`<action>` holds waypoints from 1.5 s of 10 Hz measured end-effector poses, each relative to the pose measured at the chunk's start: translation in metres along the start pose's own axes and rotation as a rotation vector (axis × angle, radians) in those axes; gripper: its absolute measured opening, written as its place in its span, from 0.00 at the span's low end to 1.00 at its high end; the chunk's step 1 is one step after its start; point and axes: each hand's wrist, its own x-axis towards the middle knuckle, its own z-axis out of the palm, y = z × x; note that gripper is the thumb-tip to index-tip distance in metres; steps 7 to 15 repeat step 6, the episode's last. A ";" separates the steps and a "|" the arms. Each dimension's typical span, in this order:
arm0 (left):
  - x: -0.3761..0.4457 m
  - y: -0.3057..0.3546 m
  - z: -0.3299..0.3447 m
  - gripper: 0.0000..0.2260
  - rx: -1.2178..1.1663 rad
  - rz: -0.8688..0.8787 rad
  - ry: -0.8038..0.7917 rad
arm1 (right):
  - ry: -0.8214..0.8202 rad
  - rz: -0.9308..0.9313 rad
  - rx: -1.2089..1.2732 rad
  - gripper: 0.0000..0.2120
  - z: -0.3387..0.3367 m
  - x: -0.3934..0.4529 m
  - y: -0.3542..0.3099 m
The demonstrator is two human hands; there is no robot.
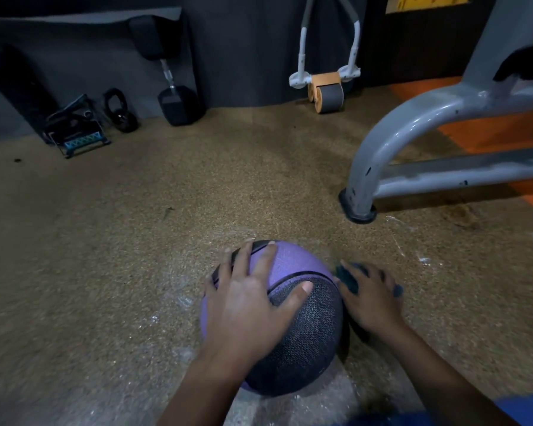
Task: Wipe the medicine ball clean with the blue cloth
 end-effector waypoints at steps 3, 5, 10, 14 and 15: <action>0.011 0.002 -0.006 0.39 -0.040 -0.001 -0.073 | -0.070 -0.142 0.212 0.17 -0.047 -0.005 -0.051; 0.042 0.001 -0.045 0.33 -0.131 0.013 -0.283 | -0.223 -0.404 0.072 0.21 -0.093 -0.015 -0.111; 0.070 0.013 -0.073 0.23 -0.013 0.022 -0.389 | -0.282 -0.398 0.016 0.22 -0.106 -0.002 -0.135; 0.070 0.013 -0.073 0.23 -0.013 0.022 -0.389 | -0.282 -0.398 0.016 0.22 -0.106 -0.002 -0.135; 0.070 0.013 -0.073 0.23 -0.013 0.022 -0.389 | -0.282 -0.398 0.016 0.22 -0.106 -0.002 -0.135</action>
